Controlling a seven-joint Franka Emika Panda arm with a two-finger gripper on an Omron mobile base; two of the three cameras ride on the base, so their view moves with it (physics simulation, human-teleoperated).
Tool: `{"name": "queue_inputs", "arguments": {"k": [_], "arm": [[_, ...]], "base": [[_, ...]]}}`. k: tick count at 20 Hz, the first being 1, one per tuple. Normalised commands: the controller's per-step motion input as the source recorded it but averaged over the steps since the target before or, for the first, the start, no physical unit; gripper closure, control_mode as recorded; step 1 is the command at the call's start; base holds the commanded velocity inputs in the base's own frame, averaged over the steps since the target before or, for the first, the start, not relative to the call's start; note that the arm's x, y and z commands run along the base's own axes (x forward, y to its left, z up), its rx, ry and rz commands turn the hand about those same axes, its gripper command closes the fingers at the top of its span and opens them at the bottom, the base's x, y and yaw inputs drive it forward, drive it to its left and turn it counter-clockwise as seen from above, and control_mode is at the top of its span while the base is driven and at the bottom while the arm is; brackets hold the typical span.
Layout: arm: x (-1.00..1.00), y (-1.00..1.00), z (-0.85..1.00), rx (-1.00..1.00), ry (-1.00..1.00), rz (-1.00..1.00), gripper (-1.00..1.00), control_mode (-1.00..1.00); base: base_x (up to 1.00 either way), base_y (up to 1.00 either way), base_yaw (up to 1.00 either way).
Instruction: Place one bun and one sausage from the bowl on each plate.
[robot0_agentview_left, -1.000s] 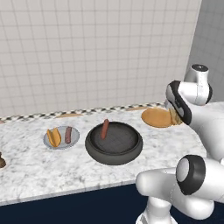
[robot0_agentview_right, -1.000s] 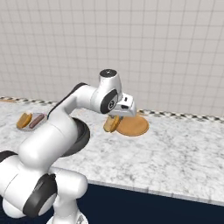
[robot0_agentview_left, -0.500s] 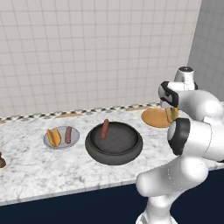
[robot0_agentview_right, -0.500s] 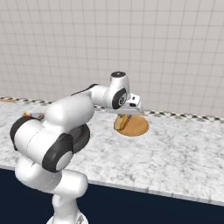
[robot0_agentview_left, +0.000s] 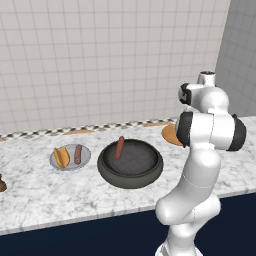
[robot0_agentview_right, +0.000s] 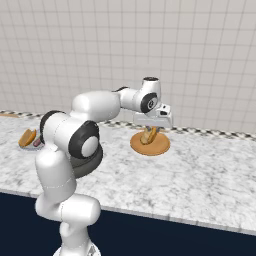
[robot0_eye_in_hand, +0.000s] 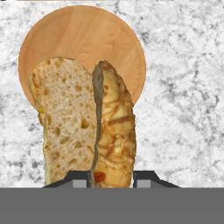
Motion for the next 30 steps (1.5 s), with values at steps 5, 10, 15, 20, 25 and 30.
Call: {"name": "queue_inputs", "arguments": {"k": [5, 10, 15, 20, 25, 30], "arm": [[0.41, -0.02, -0.48, 0.1, 0.17, 0.0, 1.0, -1.0], [0.58, -0.02, -0.46, 0.02, 0.06, 0.0, 1.0, -1.0], [0.51, -0.09, -0.62, 0.02, 0.06, 0.0, 1.0, -1.0], [0.29, -0.2, -0.46, 0.02, 0.03, 0.0, 1.0, -1.0], [0.02, -0.09, -0.09, 0.0, 0.0, 0.0, -1.0, -1.0], [-0.18, 0.08, 0.13, -0.03, -0.03, -0.03, -1.0, -1.0]], "base": [[0.0, 0.0, 0.0], [0.0, 0.0, 0.0], [0.0, 0.0, 0.0], [0.0, 0.0, 0.0], [0.0, 0.0, 0.0], [0.0, 0.0, 0.0]]}}
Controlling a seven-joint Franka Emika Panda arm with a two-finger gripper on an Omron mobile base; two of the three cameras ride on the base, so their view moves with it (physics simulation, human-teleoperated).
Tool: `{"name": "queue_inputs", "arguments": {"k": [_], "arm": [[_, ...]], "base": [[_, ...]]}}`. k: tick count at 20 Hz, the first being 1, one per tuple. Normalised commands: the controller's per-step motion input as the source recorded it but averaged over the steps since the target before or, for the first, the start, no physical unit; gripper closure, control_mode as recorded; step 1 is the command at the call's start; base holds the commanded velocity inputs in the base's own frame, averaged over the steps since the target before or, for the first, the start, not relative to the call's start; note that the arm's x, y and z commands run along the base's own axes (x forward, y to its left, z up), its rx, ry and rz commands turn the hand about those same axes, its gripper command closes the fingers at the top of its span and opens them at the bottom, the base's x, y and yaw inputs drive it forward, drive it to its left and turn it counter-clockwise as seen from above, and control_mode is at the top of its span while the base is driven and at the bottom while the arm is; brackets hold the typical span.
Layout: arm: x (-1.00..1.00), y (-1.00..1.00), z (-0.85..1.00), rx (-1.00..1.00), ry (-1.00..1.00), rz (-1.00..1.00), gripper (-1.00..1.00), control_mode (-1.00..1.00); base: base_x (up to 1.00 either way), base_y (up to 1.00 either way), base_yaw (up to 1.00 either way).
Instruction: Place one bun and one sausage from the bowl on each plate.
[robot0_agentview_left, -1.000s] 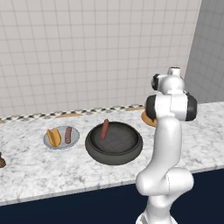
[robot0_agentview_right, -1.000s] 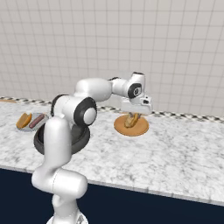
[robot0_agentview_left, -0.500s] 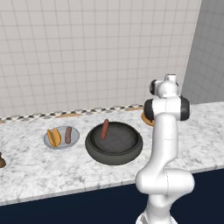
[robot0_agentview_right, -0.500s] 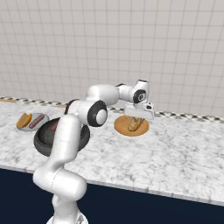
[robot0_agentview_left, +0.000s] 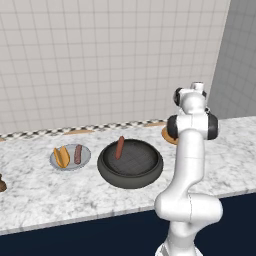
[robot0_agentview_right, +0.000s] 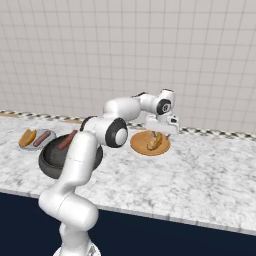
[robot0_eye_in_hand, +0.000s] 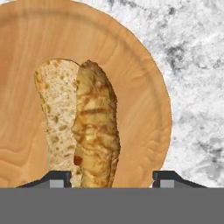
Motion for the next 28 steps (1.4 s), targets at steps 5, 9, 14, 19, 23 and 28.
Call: {"name": "queue_inputs", "arguments": {"k": [5, 9, 14, 19, 23, 28], "arm": [[-0.98, 0.6, 0.18, -0.05, -0.19, -0.13, -1.0, -1.0], [-1.0, 0.81, 0.0, -0.01, -0.22, -0.14, -1.0, -1.0], [-0.95, 0.89, 0.57, -0.07, -0.27, -0.09, -1.0, -1.0], [-0.59, 1.0, 0.57, -0.04, -0.03, -0.01, -1.0, -1.0], [-0.43, 0.97, 0.32, 0.0, -0.02, 0.0, -1.0, -1.0], [-0.06, 0.99, 0.48, 0.0, 0.0, 0.0, -1.0, -1.0]], "base": [[0.0, 0.0, 0.0], [0.0, 0.0, 0.0], [0.0, 0.0, 0.0], [0.0, 0.0, 0.0], [0.0, 0.0, 0.0], [0.0, 0.0, 0.0]]}}
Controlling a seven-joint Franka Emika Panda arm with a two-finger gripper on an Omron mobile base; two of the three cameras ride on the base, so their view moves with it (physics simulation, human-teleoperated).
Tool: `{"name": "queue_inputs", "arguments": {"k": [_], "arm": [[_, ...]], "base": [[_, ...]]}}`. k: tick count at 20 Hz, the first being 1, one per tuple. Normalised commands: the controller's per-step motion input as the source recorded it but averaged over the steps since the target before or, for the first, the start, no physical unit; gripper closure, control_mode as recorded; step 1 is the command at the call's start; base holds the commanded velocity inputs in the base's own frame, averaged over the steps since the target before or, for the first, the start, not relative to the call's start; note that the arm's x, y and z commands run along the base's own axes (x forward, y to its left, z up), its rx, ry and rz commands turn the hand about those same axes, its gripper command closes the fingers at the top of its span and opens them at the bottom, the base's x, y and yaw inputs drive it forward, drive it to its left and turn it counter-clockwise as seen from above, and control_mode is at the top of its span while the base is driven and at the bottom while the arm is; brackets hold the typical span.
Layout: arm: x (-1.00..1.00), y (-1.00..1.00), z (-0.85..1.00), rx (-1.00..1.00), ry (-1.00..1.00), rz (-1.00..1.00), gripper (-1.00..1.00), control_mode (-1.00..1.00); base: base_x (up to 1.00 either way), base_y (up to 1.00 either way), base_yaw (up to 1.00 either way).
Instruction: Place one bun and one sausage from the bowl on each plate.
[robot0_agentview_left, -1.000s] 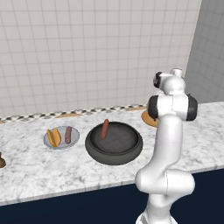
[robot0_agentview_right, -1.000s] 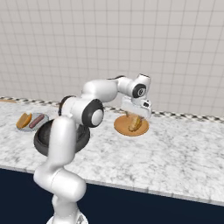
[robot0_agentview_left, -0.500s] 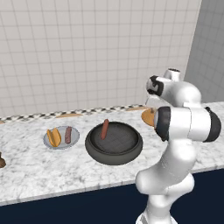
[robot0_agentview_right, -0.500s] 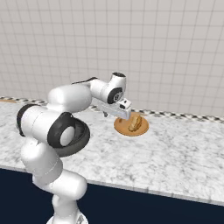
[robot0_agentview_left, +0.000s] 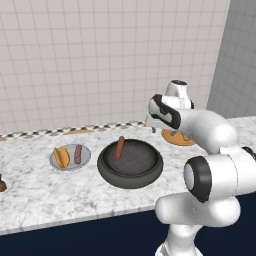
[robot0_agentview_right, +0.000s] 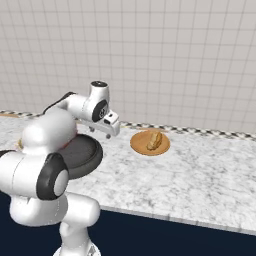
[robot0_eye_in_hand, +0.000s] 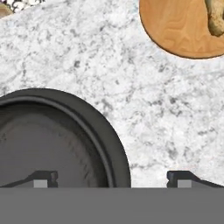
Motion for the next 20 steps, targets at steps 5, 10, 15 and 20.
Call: {"name": "queue_inputs", "arguments": {"k": [5, 10, 15, 20], "arm": [[0.0, 0.9, 0.25, 0.0, 0.0, 0.01, -1.0, -1.0], [0.03, 0.87, -0.07, -0.02, 0.0, 0.02, -1.0, -1.0], [0.3, 0.65, -0.18, -0.02, 0.0, 0.03, -1.0, -1.0], [0.38, 0.52, -0.5, 0.0, 0.0, -0.01, -1.0, -1.0]], "base": [[0.0, 0.0, 0.0], [0.0, 0.0, 0.0], [0.0, 0.0, 0.0], [0.0, 0.0, 0.0]]}}
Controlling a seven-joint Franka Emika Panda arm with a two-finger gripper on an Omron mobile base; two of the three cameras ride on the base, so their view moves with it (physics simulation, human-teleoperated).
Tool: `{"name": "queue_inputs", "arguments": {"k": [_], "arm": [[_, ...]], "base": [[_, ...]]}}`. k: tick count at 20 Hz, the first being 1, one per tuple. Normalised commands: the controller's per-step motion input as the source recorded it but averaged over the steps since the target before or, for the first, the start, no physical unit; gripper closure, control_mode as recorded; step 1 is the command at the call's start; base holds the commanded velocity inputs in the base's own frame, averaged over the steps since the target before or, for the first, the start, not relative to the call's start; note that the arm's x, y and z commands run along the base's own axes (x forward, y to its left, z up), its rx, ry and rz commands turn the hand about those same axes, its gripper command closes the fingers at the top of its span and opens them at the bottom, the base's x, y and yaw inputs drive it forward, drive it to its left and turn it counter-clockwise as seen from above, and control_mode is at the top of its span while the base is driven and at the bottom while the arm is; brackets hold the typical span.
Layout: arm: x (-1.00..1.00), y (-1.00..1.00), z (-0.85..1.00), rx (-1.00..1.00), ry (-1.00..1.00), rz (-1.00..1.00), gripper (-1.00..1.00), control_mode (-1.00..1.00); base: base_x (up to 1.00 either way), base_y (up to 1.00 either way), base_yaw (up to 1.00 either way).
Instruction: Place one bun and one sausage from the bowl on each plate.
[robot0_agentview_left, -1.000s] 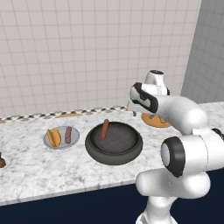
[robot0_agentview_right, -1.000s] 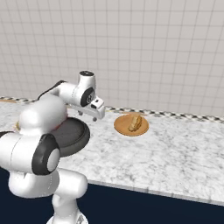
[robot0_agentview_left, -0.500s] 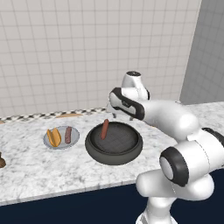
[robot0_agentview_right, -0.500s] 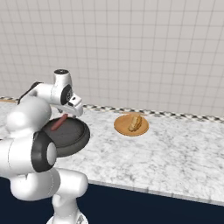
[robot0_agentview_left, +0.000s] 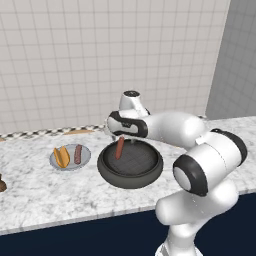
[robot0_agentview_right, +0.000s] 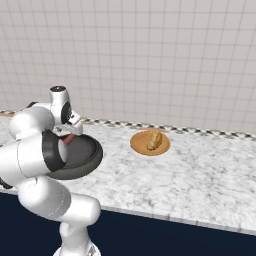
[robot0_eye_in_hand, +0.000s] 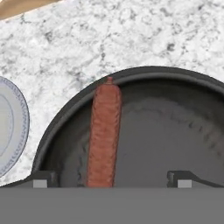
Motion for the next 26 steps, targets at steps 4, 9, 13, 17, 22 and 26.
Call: {"name": "queue_inputs", "arguments": {"k": [4, 9, 13, 17, 22, 26], "arm": [[0.11, 0.12, -0.4, 0.0, 0.0, 0.0, -1.0, -1.0], [0.0, 0.0, -0.31, 0.0, 0.0, 0.0, -1.0, -1.0], [0.06, 0.0, -0.32, 0.0, 0.0, 0.0, -1.0, -1.0], [0.0, 0.0, -0.17, 0.0, 0.0, 0.0, -1.0, -1.0], [0.0, 0.0, -0.14, 0.0, 0.0, 0.0, 1.0, -1.0], [0.0, 0.0, -0.03, 0.0, 0.0, 0.0, 1.0, -1.0]], "base": [[0.0, 0.0, 0.0], [0.0, 0.0, 0.0], [0.0, 0.0, 0.0], [0.0, 0.0, 0.0], [0.0, 0.0, 0.0], [0.0, 0.0, 0.0]]}}
